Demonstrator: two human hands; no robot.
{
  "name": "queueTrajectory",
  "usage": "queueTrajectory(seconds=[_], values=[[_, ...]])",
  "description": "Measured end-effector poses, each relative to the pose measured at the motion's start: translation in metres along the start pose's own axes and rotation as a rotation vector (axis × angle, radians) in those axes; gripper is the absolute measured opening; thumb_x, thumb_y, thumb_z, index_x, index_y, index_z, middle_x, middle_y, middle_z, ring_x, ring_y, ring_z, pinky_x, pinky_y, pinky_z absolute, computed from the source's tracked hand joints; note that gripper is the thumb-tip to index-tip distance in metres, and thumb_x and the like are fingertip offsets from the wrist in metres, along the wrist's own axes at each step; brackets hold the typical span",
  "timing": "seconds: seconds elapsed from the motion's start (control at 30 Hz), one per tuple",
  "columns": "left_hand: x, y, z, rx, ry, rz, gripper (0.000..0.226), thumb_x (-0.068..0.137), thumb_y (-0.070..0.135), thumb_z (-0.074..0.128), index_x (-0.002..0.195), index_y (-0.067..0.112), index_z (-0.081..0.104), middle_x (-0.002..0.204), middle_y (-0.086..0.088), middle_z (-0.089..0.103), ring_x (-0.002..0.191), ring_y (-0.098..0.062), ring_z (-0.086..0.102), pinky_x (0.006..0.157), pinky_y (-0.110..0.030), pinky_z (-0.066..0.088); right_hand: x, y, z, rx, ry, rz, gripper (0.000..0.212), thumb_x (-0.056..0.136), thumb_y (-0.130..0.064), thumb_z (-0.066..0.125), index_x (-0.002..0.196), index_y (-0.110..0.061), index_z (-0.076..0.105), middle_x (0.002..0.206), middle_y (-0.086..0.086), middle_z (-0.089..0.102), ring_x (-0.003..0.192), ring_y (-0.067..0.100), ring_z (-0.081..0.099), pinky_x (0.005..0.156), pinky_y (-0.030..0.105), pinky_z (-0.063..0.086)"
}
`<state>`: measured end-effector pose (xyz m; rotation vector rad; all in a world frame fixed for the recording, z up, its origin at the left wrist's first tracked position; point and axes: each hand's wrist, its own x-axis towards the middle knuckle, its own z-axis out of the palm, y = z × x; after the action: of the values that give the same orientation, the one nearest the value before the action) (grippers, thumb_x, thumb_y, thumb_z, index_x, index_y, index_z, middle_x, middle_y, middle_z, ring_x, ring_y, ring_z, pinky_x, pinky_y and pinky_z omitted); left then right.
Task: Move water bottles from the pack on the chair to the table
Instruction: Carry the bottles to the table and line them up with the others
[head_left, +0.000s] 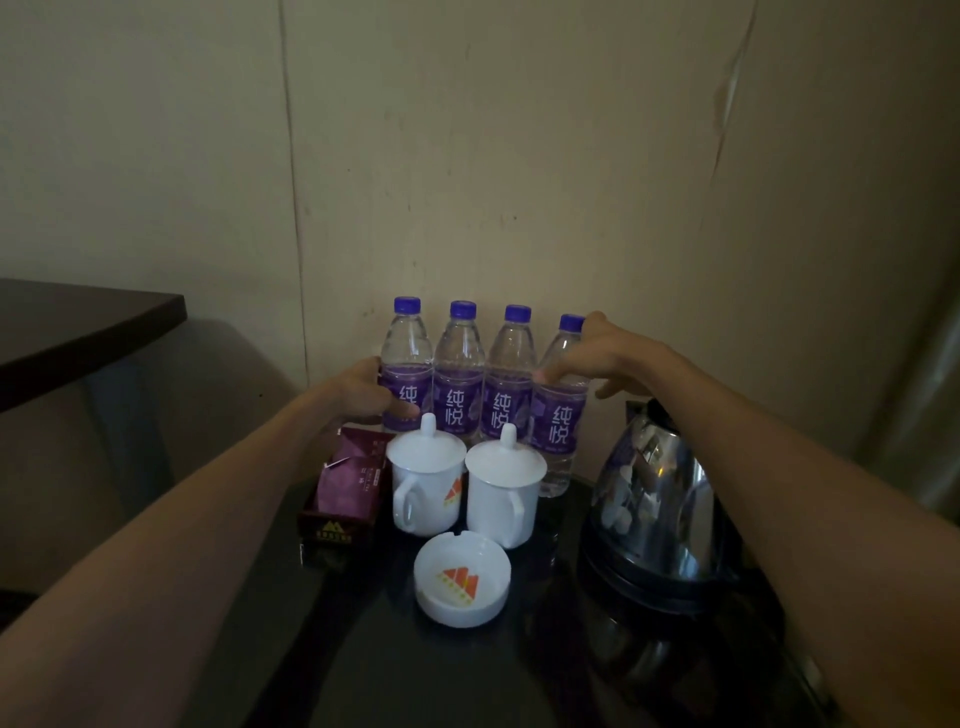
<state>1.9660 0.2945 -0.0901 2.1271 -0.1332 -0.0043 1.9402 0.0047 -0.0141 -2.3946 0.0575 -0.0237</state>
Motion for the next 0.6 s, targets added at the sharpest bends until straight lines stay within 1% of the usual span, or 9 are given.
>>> queueTrajectory(seconds=[0.03, 0.07, 0.1, 0.17, 0.23, 0.3, 0.4, 0.5, 0.6], values=[[-0.002, 0.001, -0.002, 0.003, -0.012, 0.003, 0.055, 0.081, 0.0, 0.079, 0.131, 0.006, 0.058, 0.122, -0.015, 0.068, 0.113, -0.032, 0.065, 0.105, -0.053, 0.049, 0.002, -0.004, 0.0, -0.001, 0.033, -0.024, 0.117, 0.08, -0.029, 0.087, 0.161, -0.008, 0.007, 0.16, 0.017, 0.035, 0.14, 0.037, 0.045, 0.093, 0.041, 0.046], [-0.003, 0.002, 0.0, 0.008, -0.03, 0.008, 0.054, 0.08, 0.0, 0.08, 0.13, 0.006, 0.06, 0.12, -0.015, 0.069, 0.111, -0.031, 0.066, 0.105, -0.053, 0.049, 0.002, -0.007, -0.002, -0.015, 0.102, -0.072, 0.12, 0.079, -0.036, 0.087, 0.162, -0.008, 0.005, 0.162, 0.016, 0.033, 0.142, 0.035, 0.043, 0.095, 0.039, 0.044], [-0.006, 0.003, -0.002, 0.016, -0.04, 0.007, 0.053, 0.08, 0.001, 0.08, 0.129, 0.006, 0.061, 0.119, -0.015, 0.07, 0.111, -0.031, 0.066, 0.105, -0.053, 0.05, 0.004, -0.012, -0.001, -0.046, 0.183, -0.146, 0.118, 0.079, -0.041, 0.085, 0.163, -0.01, 0.009, 0.162, 0.015, 0.033, 0.141, 0.034, 0.044, 0.099, 0.038, 0.044], [-0.008, 0.005, -0.002, 0.021, -0.062, 0.009, 0.05, 0.08, 0.001, 0.079, 0.127, 0.007, 0.062, 0.117, -0.014, 0.071, 0.112, -0.033, 0.066, 0.104, -0.052, 0.05, 0.005, -0.022, 0.003, -0.198, 0.326, -0.301, 0.103, 0.08, -0.049, 0.079, 0.16, -0.017, 0.024, 0.161, 0.011, 0.037, 0.14, 0.032, 0.047, 0.109, 0.043, 0.044], [-0.009, 0.004, -0.004, 0.023, -0.051, 0.012, 0.047, 0.082, 0.001, 0.078, 0.126, 0.007, 0.063, 0.117, -0.014, 0.071, 0.113, -0.034, 0.066, 0.104, -0.052, 0.05, 0.008, -0.037, 0.012, -0.361, 0.334, -0.388, 0.088, 0.085, -0.052, 0.071, 0.158, -0.021, 0.032, 0.158, 0.009, 0.045, 0.139, 0.032, 0.049, 0.111, 0.048, 0.042], [-0.009, 0.002, -0.002, 0.017, -0.026, 0.015, 0.051, 0.083, 0.001, 0.078, 0.13, 0.007, 0.059, 0.122, -0.015, 0.069, 0.116, -0.034, 0.065, 0.105, -0.053, 0.049, 0.011, -0.049, 0.018, -0.424, 0.238, -0.366, 0.078, 0.091, -0.055, 0.065, 0.156, -0.023, 0.037, 0.154, 0.009, 0.05, 0.137, 0.032, 0.051, 0.112, 0.051, 0.04], [-0.008, 0.001, 0.0, 0.04, -0.005, 0.042, 0.048, 0.085, -0.001, 0.076, 0.129, 0.006, 0.059, 0.125, -0.016, 0.067, 0.117, -0.032, 0.064, 0.107, -0.052, 0.048, 0.015, -0.056, 0.024, -0.45, 0.166, -0.318, 0.057, 0.097, -0.044, 0.065, 0.146, -0.02, 0.05, 0.146, 0.013, 0.053, 0.128, 0.034, 0.054, 0.109, 0.05, 0.044], [-0.008, 0.002, 0.001, 0.088, -0.004, 0.055, 0.04, 0.087, -0.002, 0.074, 0.124, 0.006, 0.062, 0.124, -0.017, 0.068, 0.117, -0.032, 0.063, 0.107, -0.049, 0.047, 0.02, -0.052, 0.022, -0.386, 0.234, -0.371, 0.036, 0.097, -0.022, 0.067, 0.131, -0.017, 0.061, 0.14, 0.016, 0.056, 0.118, 0.033, 0.059, 0.092, 0.036, 0.049], [-0.008, 0.005, 0.003, 0.123, -0.018, 0.059, 0.042, 0.088, -0.001, 0.072, 0.129, 0.004, 0.061, 0.124, -0.017, 0.067, 0.117, -0.032, 0.063, 0.103, -0.042, 0.047, 0.022, -0.051, 0.017, -0.365, 0.229, -0.404, 0.027, 0.094, -0.016, 0.07, 0.121, -0.015, 0.068, 0.133, 0.016, 0.061, 0.112, 0.031, 0.062, 0.085, 0.031, 0.047]])
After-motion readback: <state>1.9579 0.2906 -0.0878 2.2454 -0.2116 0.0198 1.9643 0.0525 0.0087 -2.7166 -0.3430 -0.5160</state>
